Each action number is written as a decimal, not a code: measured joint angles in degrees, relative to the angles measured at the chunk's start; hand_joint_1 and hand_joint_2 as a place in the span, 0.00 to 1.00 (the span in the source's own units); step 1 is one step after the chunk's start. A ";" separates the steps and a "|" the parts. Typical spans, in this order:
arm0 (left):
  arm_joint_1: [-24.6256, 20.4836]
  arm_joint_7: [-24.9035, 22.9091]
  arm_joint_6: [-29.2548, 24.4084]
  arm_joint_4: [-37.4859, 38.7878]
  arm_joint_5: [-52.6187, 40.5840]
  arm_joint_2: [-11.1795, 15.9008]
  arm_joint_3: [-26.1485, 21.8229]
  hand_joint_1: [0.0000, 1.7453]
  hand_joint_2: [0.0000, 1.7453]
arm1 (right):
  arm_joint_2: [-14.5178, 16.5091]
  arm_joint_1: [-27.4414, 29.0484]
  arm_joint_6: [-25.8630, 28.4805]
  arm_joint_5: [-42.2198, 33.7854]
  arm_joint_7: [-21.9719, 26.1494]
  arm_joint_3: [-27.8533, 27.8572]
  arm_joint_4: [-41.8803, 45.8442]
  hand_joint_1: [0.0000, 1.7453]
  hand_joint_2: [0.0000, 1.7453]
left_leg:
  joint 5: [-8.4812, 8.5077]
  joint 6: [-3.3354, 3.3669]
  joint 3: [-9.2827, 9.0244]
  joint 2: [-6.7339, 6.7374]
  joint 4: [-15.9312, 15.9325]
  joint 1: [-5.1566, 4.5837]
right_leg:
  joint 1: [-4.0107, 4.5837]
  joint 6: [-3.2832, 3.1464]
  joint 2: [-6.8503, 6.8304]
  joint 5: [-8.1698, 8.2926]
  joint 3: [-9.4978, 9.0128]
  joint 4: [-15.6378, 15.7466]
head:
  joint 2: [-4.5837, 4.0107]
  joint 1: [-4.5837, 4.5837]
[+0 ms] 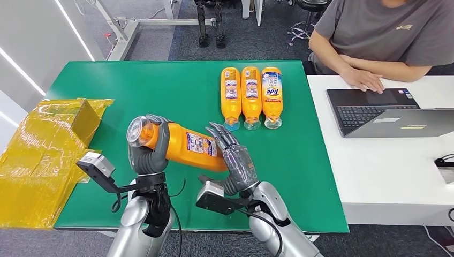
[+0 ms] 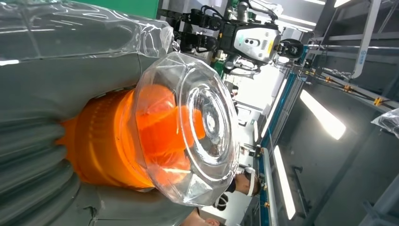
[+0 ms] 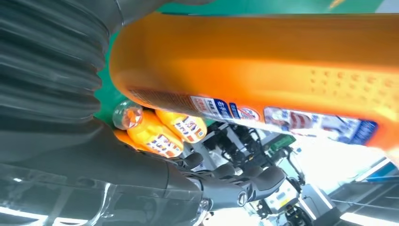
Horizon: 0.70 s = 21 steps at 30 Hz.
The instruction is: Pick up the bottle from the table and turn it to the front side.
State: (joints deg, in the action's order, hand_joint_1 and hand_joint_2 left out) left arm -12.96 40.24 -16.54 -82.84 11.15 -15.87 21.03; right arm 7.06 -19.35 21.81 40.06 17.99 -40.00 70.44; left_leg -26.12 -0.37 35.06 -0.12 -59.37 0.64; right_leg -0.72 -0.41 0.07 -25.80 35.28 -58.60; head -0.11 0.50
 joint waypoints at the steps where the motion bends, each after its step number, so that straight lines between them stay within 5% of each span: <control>1: -0.12 0.00 -0.24 0.03 -0.13 0.00 -0.01 1.00 1.00 | 0.00 0.43 0.13 -0.74 0.70 0.16 0.45 0.00 1.00 | 0.00 0.00 0.00 0.00 0.00 0.00 | 0.00 0.00 0.00 0.00 0.00 0.00 | 0.00 -0.01; 7: -0.52 0.00 -4.53 -0.92 -4.47 -0.04 -0.03 1.00 1.00 | 0.00 2.79 0.84 -3.79 3.76 0.66 2.91 0.00 1.00 | 0.00 0.00 0.00 0.00 0.00 0.00 | 0.00 0.00 0.00 0.00 0.00 -0.01 | 0.00 0.00; 11: -2.16 0.01 -19.35 -2.42 -14.86 1.75 1.48 1.00 1.00 | 0.00 4.35 1.21 -5.27 5.42 0.60 4.59 0.00 1.00 | 0.00 0.00 0.00 -0.01 0.01 0.01 | 0.00 -0.01 -0.02 -0.01 -0.01 -0.01 | 0.00 0.01; 16: -2.15 0.01 -23.24 -2.60 -37.71 3.14 -0.45 1.00 1.00 | -0.20 6.74 4.10 -7.16 5.99 0.43 6.36 0.00 1.00 | 0.00 -0.01 0.00 0.02 0.05 0.01 | 0.01 -0.01 0.01 -0.02 -0.02 -0.02 | 0.00 0.00; 21: 0.47 -0.05 -23.45 -4.10 -61.76 3.92 -9.05 1.00 1.00 | -0.95 8.50 6.19 -8.85 6.84 0.41 7.04 0.00 1.00 | -0.01 -0.01 0.00 0.06 0.06 0.01 | 0.01 -0.01 0.05 -0.03 0.00 -0.02 | 0.00 -0.01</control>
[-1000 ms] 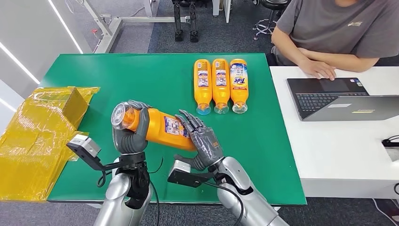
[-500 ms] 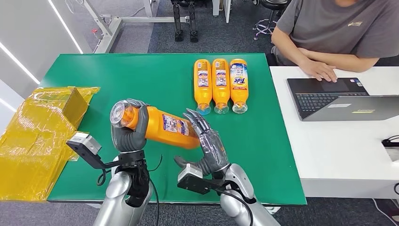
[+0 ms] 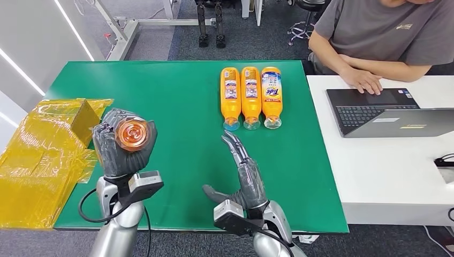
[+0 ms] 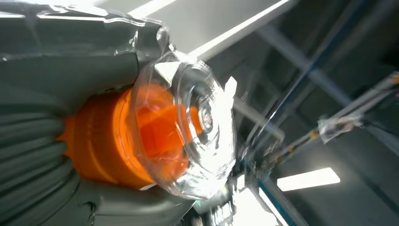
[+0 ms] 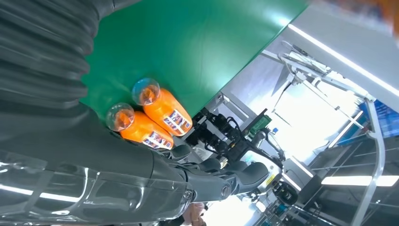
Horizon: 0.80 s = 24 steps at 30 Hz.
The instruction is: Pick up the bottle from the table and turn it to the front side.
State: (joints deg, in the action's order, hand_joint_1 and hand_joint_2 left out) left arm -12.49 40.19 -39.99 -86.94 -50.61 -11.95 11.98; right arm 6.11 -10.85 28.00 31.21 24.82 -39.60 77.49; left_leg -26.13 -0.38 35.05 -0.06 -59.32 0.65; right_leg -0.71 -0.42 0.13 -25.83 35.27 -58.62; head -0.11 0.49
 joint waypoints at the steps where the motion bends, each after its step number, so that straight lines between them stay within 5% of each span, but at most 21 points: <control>1: 0.60 -0.01 -0.01 -0.68 -4.67 0.20 -1.89 1.00 1.00 | -0.16 0.19 0.15 -0.25 0.15 0.00 0.09 0.00 1.00 | 0.00 0.00 0.00 0.00 0.00 0.00 | 0.00 0.00 0.00 0.00 0.00 0.00 | 0.00 0.01; 9: 2.25 -1.53 -0.02 -3.50 -29.78 2.35 -12.30 1.00 1.00 | -0.87 0.28 2.21 -3.34 2.31 0.09 -0.43 0.00 1.00 | 0.01 -0.01 -0.02 -0.01 0.02 0.01 | 0.01 -0.02 -0.02 -0.02 0.00 -0.01 | 0.00 0.00; 13: 2.06 -12.24 -0.03 -3.61 -36.46 5.56 -12.36 1.00 1.00 | -1.16 0.31 3.15 -4.10 2.78 0.15 -0.75 0.00 1.00 | 0.01 -0.01 -0.04 0.00 0.02 0.01 | 0.01 -0.03 -0.01 -0.02 0.01 -0.01 | 0.00 0.01; 16: 0.59 -23.21 -0.01 -2.26 -38.66 11.06 -8.95 1.00 1.00 | -1.39 0.34 3.67 -4.30 2.77 0.16 -0.73 0.00 1.00 | 0.02 -0.02 -0.05 0.02 0.02 0.02 | 0.01 -0.04 0.02 -0.02 0.04 -0.01 | 0.00 -0.01; 20: -4.78 -38.09 0.03 4.75 -39.18 21.27 1.99 1.00 1.00 | -1.55 0.49 3.76 -6.95 3.33 0.49 -0.11 0.00 1.00 | 0.08 -0.11 -0.06 -0.02 0.04 0.04 | 0.03 -0.09 -0.03 0.00 0.04 -0.04 | 0.00 0.02; 24: -10.93 -44.32 0.04 14.64 -39.26 26.91 13.28 1.00 1.00 | -1.55 0.61 3.02 -10.24 5.10 1.13 1.37 0.00 1.00 | 0.11 -0.15 -0.06 0.02 0.03 0.03 | 0.02 -0.13 0.03 0.05 0.05 -0.05 | 0.00 -0.02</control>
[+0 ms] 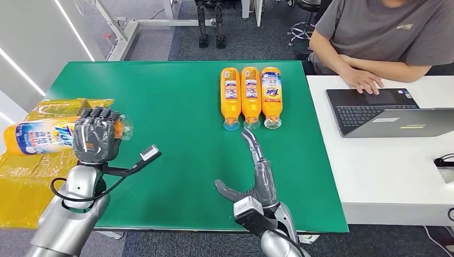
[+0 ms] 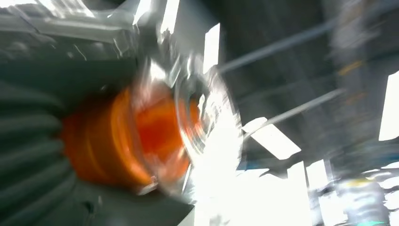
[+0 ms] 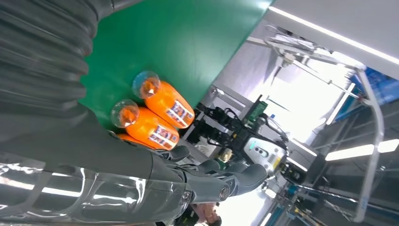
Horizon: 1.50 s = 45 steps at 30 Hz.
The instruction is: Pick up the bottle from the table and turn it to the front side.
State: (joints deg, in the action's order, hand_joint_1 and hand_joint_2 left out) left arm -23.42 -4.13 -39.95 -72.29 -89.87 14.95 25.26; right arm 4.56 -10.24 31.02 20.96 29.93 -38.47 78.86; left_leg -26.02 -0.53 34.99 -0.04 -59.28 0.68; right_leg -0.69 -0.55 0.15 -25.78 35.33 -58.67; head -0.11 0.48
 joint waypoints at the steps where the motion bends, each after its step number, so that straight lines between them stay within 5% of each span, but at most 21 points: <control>1: -1.97 -1.80 0.00 3.07 -0.01 1.17 3.27 1.00 1.00 | 0.02 0.02 -0.25 -0.50 0.41 0.17 0.57 0.00 1.00 | 0.00 0.00 0.00 0.03 0.00 0.00 | 0.00 -0.02 0.02 0.02 0.00 0.00 | 0.00 -0.01; 5: -7.86 -1.01 -0.01 14.40 0.02 3.88 12.46 1.00 1.00 | 0.13 0.12 -0.18 -1.29 1.66 0.89 2.79 0.00 1.00 | 0.00 0.00 -0.02 0.10 0.00 -0.02 | -0.01 -0.04 0.09 0.05 0.00 0.00 | 0.00 -0.01; 9: -12.34 7.39 0.41 28.36 0.03 3.36 14.82 1.00 1.00 | 0.35 0.37 1.53 -3.17 4.65 1.74 5.55 0.00 1.00 | 0.00 -0.01 -0.03 0.20 0.00 0.00 | -0.01 -0.06 0.19 0.07 0.04 -0.01 | 0.00 0.02; 16: -15.97 8.38 2.81 42.82 0.11 1.71 17.63 1.00 1.00 | 0.38 1.71 3.52 -4.74 6.65 2.85 9.03 0.00 1.00 | -0.01 -0.01 -0.01 0.22 0.01 0.01 | -0.01 -0.07 0.20 0.06 0.06 -0.01 | 0.00 0.01; 31: -16.84 9.19 8.29 49.52 1.87 2.63 15.10 1.00 1.00 | 0.38 4.35 4.84 -4.65 7.10 3.91 12.64 0.00 1.00 | 0.01 -0.04 -0.01 0.19 0.03 0.02 | 0.00 -0.09 0.18 0.05 0.05 -0.03 | 0.00 0.01; 45: -18.07 22.68 15.18 49.98 11.91 1.80 2.70 1.00 1.00 | 0.78 2.69 3.75 -4.73 6.25 4.31 12.68 0.00 1.00 | 0.02 -0.04 0.00 0.17 0.02 0.02 | 0.00 -0.09 0.17 0.05 0.05 -0.03 | 0.00 0.01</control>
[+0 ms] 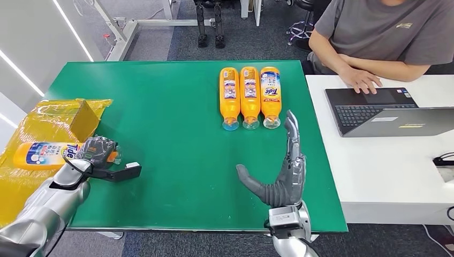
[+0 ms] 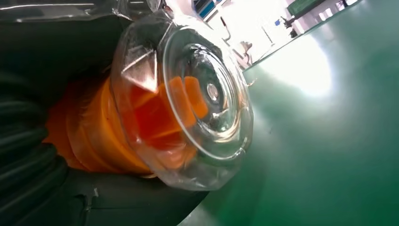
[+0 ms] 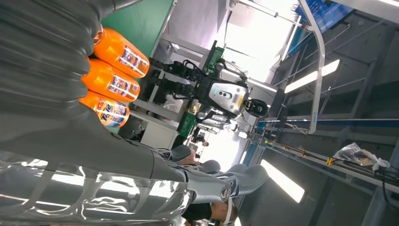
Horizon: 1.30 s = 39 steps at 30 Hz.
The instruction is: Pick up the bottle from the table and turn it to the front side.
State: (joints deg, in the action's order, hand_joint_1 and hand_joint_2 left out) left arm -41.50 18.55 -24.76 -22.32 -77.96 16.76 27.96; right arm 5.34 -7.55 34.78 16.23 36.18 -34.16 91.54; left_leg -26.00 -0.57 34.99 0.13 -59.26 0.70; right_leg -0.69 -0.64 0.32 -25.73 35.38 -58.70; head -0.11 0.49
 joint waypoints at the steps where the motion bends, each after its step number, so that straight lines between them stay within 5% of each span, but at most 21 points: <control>1: -0.21 0.18 0.24 0.00 0.09 -0.16 -0.51 1.00 1.00 | 0.03 -0.14 -0.15 -0.06 -0.15 0.01 -0.04 0.00 1.00 | 0.00 0.00 0.00 0.00 0.00 0.00 | 0.00 0.00 0.00 0.00 0.00 0.00 | 0.00 0.00; 15: -0.54 -1.07 3.04 0.25 -3.74 -1.79 -2.49 0.95 1.00 | 0.08 -1.04 -1.01 -0.79 -0.80 0.08 -0.28 0.00 1.00 | 0.00 0.00 0.01 0.00 0.00 0.00 | 0.00 0.00 -0.01 0.00 0.00 0.00 | 0.00 0.00; 19: 0.37 -2.31 3.08 0.54 -4.62 -1.76 -2.49 0.00 1.00 | 0.08 -1.12 -1.08 -1.48 -0.42 0.12 -0.55 0.00 1.00 | 0.00 0.00 0.02 -0.02 0.01 0.00 | 0.00 0.00 -0.02 0.00 -0.01 0.00 | 0.00 0.00; 39: 1.86 -3.71 0.73 0.81 -3.66 -0.30 -3.52 0.00 1.00 | 0.08 -1.07 -2.11 -3.08 0.22 0.13 -2.14 0.00 1.00 | 0.04 -0.07 -0.31 -0.05 0.13 0.00 | -0.01 -0.05 -0.07 0.00 -0.27 -0.04 | 0.00 0.01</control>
State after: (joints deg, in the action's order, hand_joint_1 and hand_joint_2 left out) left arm -39.64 14.84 -24.03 -21.51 -81.62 16.46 24.44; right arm 5.42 -8.62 32.67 13.15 36.39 -34.03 89.39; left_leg -25.96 -0.64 34.68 0.08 -59.13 0.69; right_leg -0.70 -0.69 0.26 -25.73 35.11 -58.74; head -0.11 0.49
